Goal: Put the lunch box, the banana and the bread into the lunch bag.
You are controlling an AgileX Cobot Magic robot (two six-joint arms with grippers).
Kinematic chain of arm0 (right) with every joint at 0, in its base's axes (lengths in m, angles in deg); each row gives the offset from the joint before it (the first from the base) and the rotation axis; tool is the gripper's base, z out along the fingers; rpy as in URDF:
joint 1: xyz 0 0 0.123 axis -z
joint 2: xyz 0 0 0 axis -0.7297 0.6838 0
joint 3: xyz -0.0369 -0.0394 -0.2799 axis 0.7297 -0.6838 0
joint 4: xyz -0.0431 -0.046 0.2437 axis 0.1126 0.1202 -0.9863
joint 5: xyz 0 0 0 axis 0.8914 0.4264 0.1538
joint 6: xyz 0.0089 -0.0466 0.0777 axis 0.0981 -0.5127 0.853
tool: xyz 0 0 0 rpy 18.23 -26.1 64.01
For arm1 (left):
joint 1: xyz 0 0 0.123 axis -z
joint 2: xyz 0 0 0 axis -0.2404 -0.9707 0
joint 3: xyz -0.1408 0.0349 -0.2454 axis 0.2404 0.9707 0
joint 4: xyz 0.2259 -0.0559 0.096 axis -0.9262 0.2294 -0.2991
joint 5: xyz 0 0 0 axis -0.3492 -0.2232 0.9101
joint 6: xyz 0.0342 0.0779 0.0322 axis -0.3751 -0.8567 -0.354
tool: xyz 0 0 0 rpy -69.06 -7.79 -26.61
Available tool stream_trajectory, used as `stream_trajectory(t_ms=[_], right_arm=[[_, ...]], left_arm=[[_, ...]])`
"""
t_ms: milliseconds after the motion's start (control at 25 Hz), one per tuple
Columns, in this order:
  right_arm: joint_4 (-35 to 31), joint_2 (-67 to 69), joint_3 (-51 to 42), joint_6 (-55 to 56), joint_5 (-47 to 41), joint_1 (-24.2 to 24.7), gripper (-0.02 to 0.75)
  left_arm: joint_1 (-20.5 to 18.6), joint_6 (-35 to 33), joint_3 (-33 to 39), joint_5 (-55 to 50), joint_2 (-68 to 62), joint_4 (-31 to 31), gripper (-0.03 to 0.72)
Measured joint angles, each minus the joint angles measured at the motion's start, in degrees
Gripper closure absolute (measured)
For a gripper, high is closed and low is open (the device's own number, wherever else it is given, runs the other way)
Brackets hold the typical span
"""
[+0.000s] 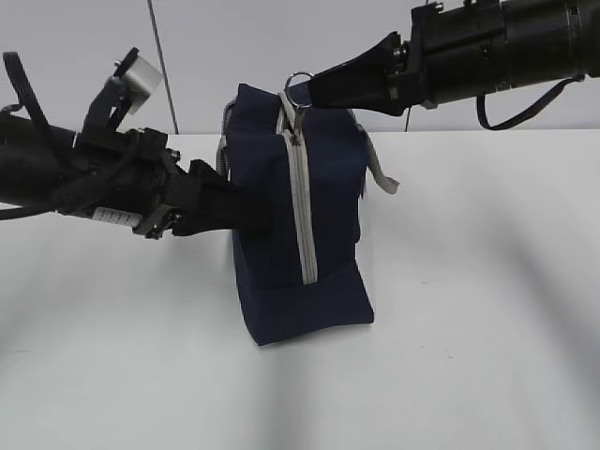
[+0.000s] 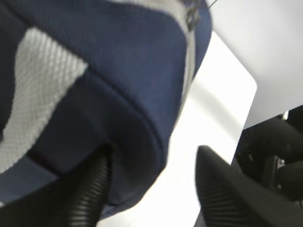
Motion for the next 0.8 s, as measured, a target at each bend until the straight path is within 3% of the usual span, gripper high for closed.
stream_trajectory(t_ms=[160, 480, 600, 800], right_arm=[[-0.6, 1.6, 0.1, 0.0, -2.8, 0.0, 0.754], [-1.6, 3.0, 0.1, 0.0, -3.5, 0.0, 0.754], [-1.6, 3.0, 0.1, 0.0, -3.5, 0.0, 0.754], [-2.5, 3.0, 0.1, 0.0, -3.6, 0.0, 0.754]], left_arm=[[0.0, 2.6, 0.1, 0.1, 2.5, 0.4, 0.223], [0.0, 11.2, 0.1, 3.7, 4.7, 0.8, 0.217], [0.0, 12.9, 0.2, 3.7, 4.7, 1.1, 0.272], [0.0, 13.2, 0.2, 3.9, 4.3, 1.2, 0.451]])
